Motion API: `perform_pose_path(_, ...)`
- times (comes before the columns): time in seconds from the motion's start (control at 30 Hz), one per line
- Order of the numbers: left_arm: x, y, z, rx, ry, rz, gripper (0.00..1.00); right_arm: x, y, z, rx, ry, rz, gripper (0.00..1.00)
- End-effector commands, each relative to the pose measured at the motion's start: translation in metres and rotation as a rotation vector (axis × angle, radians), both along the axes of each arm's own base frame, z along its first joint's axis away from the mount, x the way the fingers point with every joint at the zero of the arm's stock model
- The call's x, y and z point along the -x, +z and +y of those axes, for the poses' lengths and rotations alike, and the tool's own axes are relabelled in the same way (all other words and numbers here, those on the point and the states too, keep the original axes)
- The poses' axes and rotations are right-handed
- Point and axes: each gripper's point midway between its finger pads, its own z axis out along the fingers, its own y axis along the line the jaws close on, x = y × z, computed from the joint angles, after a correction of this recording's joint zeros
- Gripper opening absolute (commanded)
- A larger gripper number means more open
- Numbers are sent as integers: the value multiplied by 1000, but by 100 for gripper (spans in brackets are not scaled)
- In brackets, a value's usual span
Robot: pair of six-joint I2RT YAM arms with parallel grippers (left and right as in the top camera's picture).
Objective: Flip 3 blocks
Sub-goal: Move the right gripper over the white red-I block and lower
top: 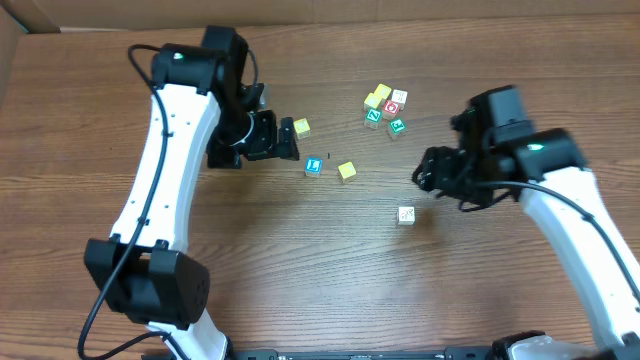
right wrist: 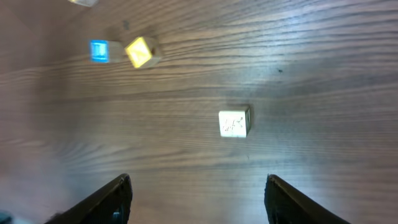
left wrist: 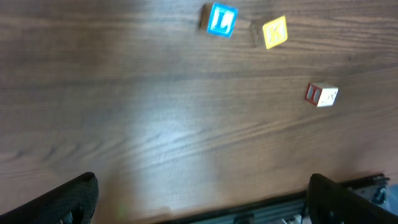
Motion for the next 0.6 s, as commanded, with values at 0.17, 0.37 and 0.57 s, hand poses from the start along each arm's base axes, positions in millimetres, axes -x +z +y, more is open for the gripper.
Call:
perform_pose_path(0.17,-22,-12,-8,-3,-22,-52,100,-2,-69,16,187,25,49,69)
perform_pose_path(0.37,-29,-12,-9,1,-22,-80,100,0,-106,8,284,20,134,69)
perform_pose_path(0.57,-31,-11,-9,3,-22,-88,100,2,-131,12,287,31,195,69)
